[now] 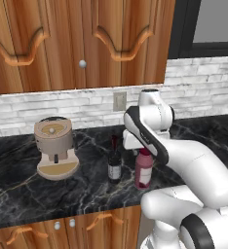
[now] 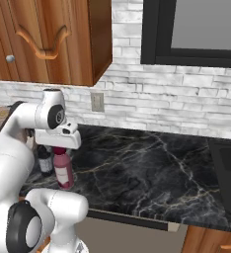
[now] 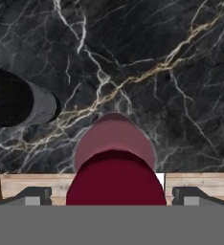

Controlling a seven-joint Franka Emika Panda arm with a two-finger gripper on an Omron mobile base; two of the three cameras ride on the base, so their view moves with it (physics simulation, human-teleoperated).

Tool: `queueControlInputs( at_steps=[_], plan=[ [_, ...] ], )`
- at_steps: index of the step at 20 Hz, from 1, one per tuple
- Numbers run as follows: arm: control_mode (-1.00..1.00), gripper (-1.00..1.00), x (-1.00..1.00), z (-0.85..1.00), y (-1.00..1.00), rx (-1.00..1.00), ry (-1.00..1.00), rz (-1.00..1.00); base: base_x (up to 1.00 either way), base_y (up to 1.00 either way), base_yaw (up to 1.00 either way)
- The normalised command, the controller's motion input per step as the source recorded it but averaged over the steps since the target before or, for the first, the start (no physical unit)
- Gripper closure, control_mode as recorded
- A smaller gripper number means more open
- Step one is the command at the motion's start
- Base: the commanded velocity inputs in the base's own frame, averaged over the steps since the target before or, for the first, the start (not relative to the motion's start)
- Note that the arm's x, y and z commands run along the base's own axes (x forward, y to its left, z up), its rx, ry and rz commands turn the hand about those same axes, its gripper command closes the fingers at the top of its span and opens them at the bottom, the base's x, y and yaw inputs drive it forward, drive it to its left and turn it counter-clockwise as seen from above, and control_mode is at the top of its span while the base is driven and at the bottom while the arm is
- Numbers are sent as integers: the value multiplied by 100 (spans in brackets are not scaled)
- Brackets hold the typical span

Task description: There is a wine glass and glass cup on the dining counter. Place the wine bottle next to the wine glass and the juice bottle next to the glass cup.

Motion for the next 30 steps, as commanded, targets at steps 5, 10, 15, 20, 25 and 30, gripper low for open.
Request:
queueControlInputs(
  at_steps=[5,10,15,20,25,30],
  plan=[
    [-100,100,-6,-12,0,0,0,0,0,0,0],
    [-100,100,-4,1,0,1,0,0,0,0,0],
    [-100,100,-32,58,0,10,-3,0,0,0,0],
    [-100,100,-34,76,3,4,0,0,0,0,0],
    [-100,100,-19,38,0,5,5,2,0,0,0],
    [-100,100,-30,44,3,1,-1,2,0,0,0]
  ],
)
